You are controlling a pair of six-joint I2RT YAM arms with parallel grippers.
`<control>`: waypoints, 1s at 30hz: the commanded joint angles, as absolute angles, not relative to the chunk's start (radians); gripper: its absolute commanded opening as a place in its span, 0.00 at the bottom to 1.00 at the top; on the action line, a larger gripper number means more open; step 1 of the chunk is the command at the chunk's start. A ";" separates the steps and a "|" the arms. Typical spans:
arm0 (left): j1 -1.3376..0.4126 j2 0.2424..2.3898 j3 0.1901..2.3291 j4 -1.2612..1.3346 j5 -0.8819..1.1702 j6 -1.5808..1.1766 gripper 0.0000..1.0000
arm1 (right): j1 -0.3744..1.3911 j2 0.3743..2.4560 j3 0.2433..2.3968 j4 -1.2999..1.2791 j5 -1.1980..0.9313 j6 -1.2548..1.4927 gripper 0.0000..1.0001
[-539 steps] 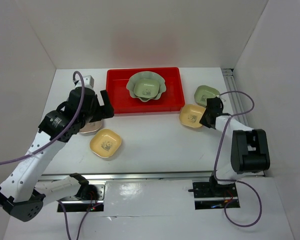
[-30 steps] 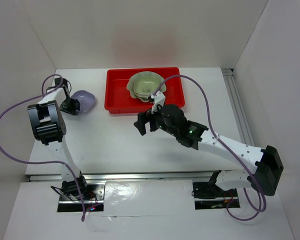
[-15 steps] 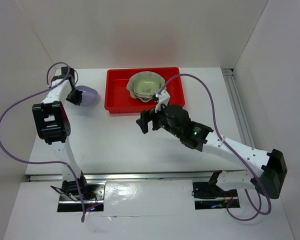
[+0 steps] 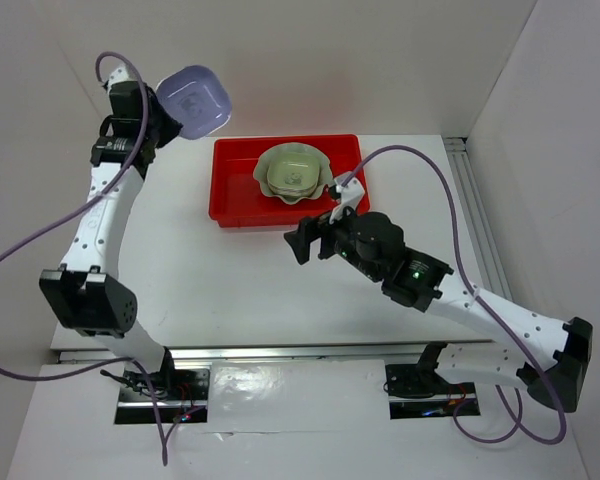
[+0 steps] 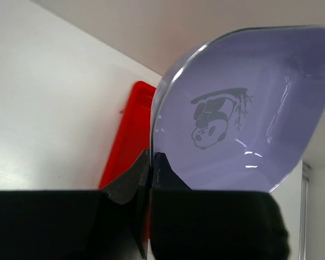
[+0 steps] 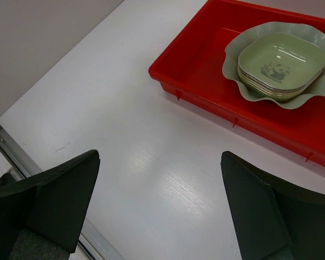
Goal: Place the plates into the plastic bin on the countertop
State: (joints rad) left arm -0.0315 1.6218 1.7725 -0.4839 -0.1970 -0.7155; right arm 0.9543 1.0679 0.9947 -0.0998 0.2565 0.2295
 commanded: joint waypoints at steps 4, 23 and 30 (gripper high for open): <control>-0.089 1.883 1.888 -0.298 0.242 -0.537 0.00 | 0.966 0.922 1.014 -0.123 0.246 0.247 1.00; -0.238 2.276 2.154 -0.304 0.282 -0.445 0.00 | 0.976 0.802 1.003 -0.209 0.310 0.258 1.00; -0.247 2.324 2.203 -0.336 0.229 -0.390 0.07 | 0.976 0.802 0.982 -0.198 0.301 0.267 1.00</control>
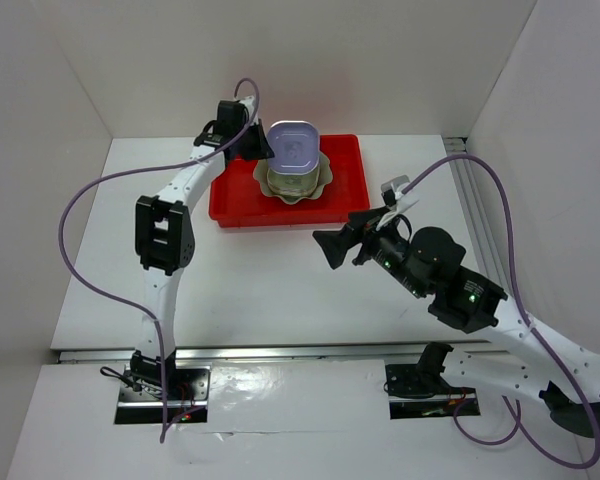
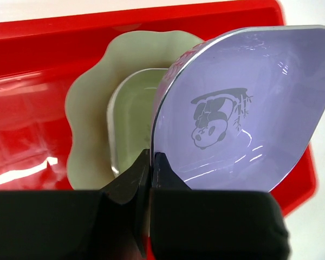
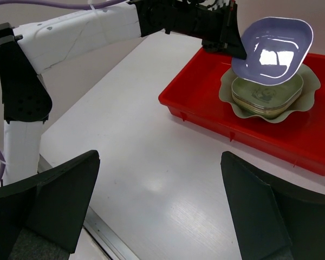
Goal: Place the plates into the plastic bin on the countertop
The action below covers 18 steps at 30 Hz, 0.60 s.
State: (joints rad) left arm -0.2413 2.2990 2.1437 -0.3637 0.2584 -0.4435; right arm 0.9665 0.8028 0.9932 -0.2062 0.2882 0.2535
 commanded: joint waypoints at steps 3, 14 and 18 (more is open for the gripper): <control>-0.247 2.347 2.203 -0.350 0.218 -0.371 0.10 | 0.976 0.811 0.982 -0.198 0.301 0.267 1.00; -0.256 2.263 2.177 -0.339 0.200 -0.373 1.00 | 0.985 0.842 0.982 -0.198 0.291 0.267 1.00; -0.256 2.148 2.158 -0.339 0.169 -0.382 1.00 | 0.985 0.842 0.982 -0.189 0.291 0.278 1.00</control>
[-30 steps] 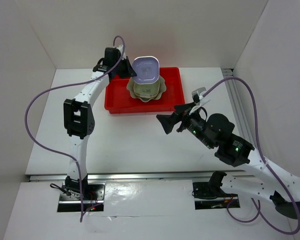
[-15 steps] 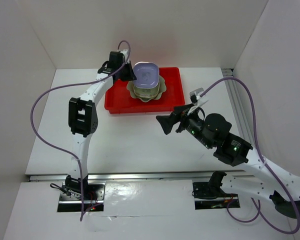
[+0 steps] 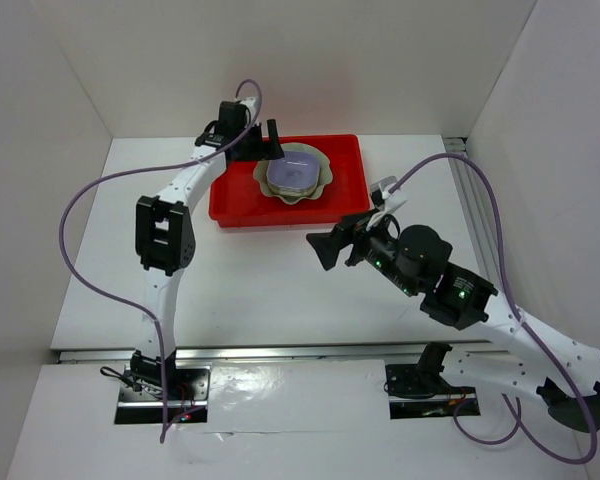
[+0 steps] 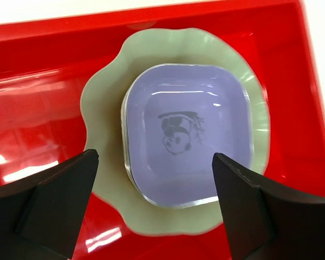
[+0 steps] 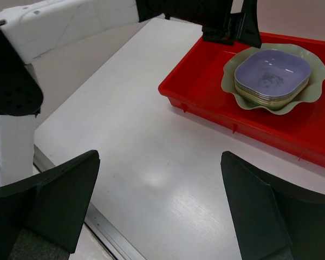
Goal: Place the plates into the plastic bin on the countertop
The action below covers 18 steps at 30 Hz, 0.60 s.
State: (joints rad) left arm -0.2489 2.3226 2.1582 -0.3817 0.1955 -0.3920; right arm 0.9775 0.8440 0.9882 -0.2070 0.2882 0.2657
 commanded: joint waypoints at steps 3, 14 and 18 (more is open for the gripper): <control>-0.256 2.042 2.134 -0.365 0.093 -0.409 1.00 | 0.985 0.862 1.015 -0.213 0.403 0.296 1.00; -0.265 1.450 1.840 -0.715 -0.245 -0.515 1.00 | 0.985 0.933 1.293 -0.670 0.825 0.327 1.00; -0.265 1.157 1.515 -0.715 -0.209 -0.515 1.00 | 0.994 0.839 1.302 -0.722 0.816 0.327 1.00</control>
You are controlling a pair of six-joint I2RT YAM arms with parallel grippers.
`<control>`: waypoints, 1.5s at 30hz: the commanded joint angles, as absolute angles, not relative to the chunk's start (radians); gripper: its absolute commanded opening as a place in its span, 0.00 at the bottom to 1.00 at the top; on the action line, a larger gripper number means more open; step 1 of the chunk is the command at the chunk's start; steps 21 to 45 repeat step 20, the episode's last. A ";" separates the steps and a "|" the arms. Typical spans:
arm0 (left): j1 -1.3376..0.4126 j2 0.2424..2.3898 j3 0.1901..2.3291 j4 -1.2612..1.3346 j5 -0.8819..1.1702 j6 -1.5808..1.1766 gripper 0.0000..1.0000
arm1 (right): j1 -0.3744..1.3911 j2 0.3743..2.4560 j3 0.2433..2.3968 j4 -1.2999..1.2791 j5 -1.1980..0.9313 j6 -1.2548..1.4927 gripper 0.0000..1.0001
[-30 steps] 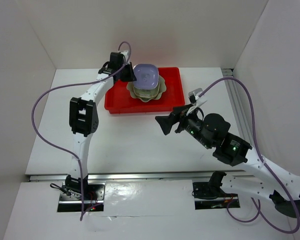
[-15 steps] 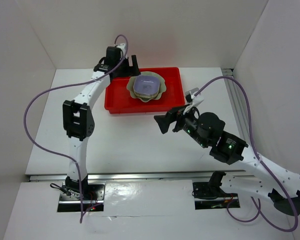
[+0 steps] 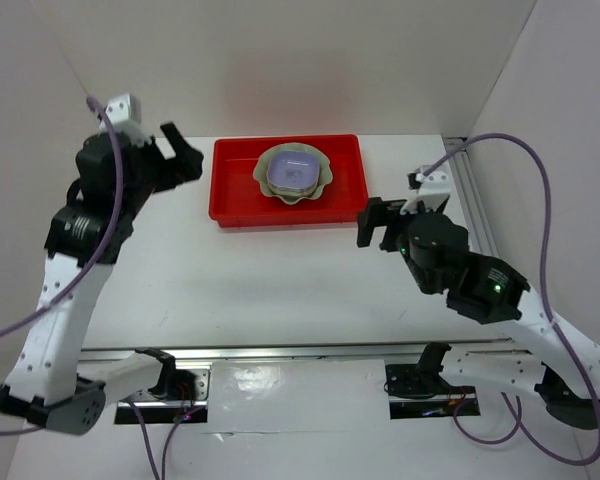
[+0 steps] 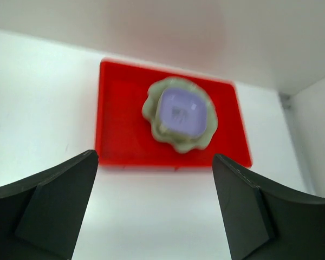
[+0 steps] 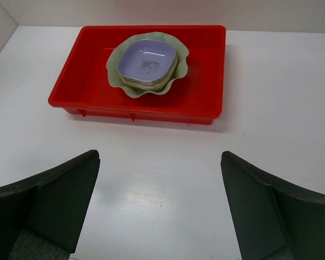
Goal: Place the plates into the plastic bin on the countertop
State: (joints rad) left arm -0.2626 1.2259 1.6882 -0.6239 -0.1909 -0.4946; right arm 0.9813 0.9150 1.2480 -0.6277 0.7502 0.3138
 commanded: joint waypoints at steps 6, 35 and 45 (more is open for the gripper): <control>-0.275 0.760 1.292 -0.791 -0.198 -0.471 1.00 | 0.994 0.720 1.328 -0.818 0.807 0.308 1.00; -0.275 0.528 1.266 -0.985 -0.242 -0.462 1.00 | 0.994 0.655 1.308 -0.851 0.767 0.298 1.00; -0.275 0.528 1.266 -0.985 -0.242 -0.462 1.00 | 0.994 0.655 1.308 -0.851 0.767 0.298 1.00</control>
